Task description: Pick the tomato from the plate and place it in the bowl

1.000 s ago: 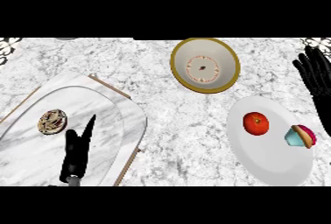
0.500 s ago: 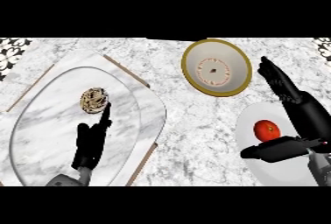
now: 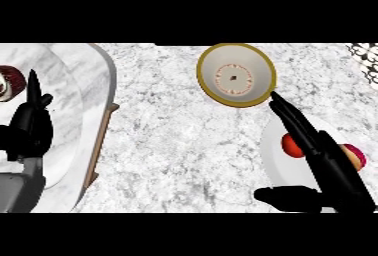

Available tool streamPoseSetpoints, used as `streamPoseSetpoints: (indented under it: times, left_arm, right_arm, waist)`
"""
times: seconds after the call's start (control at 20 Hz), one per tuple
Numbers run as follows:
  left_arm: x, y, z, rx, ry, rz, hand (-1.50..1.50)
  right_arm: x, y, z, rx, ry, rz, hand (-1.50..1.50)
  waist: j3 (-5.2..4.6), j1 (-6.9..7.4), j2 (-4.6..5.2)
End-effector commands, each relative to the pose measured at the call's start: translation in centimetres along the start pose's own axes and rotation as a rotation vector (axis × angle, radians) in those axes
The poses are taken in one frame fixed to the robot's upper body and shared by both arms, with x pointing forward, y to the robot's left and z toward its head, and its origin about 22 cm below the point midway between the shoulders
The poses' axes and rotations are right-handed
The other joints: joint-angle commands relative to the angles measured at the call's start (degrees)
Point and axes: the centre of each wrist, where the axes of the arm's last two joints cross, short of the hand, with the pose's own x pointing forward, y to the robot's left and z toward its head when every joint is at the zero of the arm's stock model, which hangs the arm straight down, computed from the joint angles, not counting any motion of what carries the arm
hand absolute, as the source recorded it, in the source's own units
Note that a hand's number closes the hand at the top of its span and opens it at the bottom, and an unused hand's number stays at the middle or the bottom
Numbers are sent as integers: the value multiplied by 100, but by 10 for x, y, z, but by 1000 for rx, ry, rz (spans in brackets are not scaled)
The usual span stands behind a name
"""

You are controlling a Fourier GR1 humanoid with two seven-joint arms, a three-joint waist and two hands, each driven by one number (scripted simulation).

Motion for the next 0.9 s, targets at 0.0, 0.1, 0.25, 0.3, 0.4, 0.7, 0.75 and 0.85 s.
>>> streamPoseSetpoints:
  times: [0.0,0.1,0.25,0.3,0.4,0.7,0.75,0.85]
  left_arm:
    - [12,17,-9,43,-51,-9,0]
    - [1,22,-2,47,-54,3,0]
    - [3,32,1,42,-49,4,0]
    - [10,36,-9,38,-66,0,0]
    - [6,22,-4,21,-57,16,0]
    - [9,27,-8,9,-55,18,0]
    - [19,30,-12,24,-66,12,0]
    - [14,25,-5,49,-67,-5,0]
  right_arm:
    - [34,-29,3,0,60,214,-150]
    - [49,-28,15,30,132,273,-150]
    - [70,-57,9,114,238,392,-150]
    - [70,-56,12,184,278,434,-150]
    - [73,-65,9,275,357,511,-150]
    - [93,-73,7,531,466,601,-150]
    - [99,-83,4,555,476,632,-150]
    - [96,-97,0,579,486,589,-150]
  waist:
    - [5,-126,-8]
    - [3,-137,-10]
    - [0,-50,2]
    - [-3,-102,17]
    - [-4,-36,26]
    - [9,53,58]
    - [7,57,53]
    - [24,19,52]
